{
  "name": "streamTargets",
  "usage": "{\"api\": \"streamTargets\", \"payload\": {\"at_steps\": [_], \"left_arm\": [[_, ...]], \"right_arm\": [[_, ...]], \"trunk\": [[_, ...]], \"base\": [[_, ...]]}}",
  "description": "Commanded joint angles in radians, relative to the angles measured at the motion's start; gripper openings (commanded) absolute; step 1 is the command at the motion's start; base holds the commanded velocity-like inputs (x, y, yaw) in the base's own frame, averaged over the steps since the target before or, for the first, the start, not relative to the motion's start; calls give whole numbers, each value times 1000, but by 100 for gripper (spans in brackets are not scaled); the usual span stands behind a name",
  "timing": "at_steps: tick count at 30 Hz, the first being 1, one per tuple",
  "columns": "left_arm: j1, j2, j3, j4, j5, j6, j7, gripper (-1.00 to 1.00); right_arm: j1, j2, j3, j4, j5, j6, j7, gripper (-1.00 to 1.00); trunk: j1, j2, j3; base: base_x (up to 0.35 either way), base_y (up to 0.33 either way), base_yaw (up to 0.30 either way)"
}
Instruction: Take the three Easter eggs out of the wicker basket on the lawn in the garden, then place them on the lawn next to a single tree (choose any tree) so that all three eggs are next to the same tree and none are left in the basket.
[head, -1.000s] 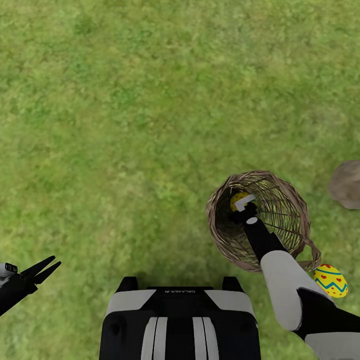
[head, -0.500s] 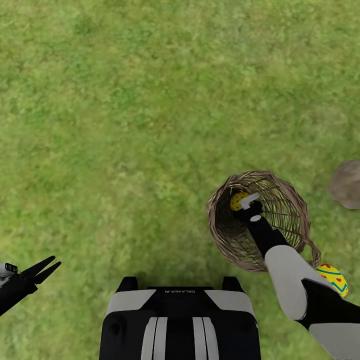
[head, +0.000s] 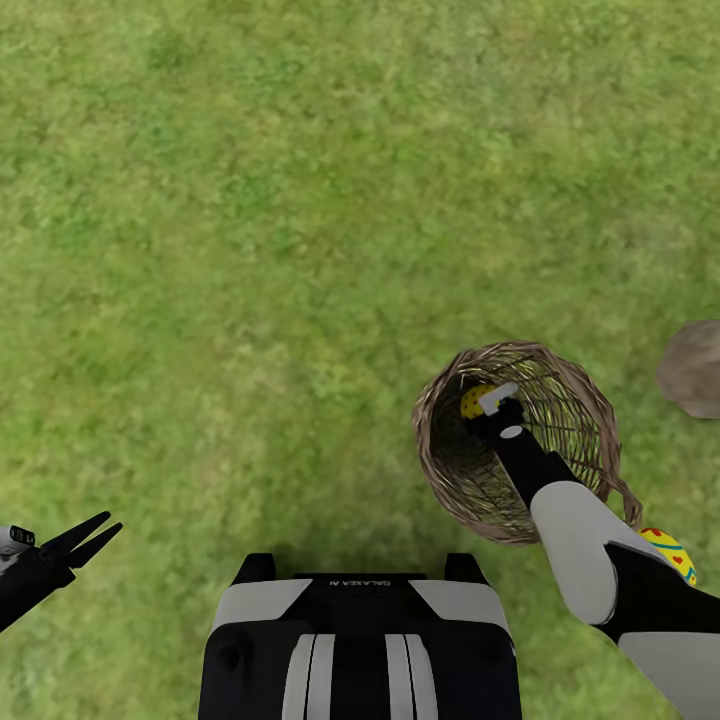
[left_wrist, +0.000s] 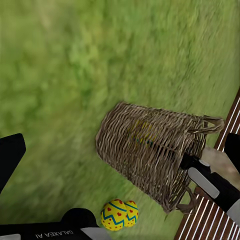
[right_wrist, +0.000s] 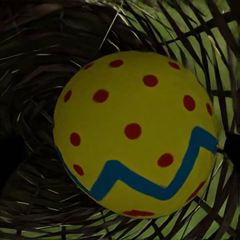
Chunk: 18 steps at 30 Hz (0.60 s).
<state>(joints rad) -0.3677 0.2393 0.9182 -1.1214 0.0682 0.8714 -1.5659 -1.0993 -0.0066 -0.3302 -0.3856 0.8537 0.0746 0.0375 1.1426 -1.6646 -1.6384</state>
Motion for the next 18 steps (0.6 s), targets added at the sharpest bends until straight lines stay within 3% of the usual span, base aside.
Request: {"api": "streamTargets", "payload": {"at_steps": [1,18], "left_arm": [[0,0,1,0,-1,11,-1,100],[0,0,1,14,-1,9,15,100]], "right_arm": [[0,1,-7,-3,9,-8,3,100],[-1,-18,-10,-15,9,-18,-20,100]], "trunk": [[0,0,0],[0,0,-17]], "base": [[0,0,0],[0,0,0]]}}
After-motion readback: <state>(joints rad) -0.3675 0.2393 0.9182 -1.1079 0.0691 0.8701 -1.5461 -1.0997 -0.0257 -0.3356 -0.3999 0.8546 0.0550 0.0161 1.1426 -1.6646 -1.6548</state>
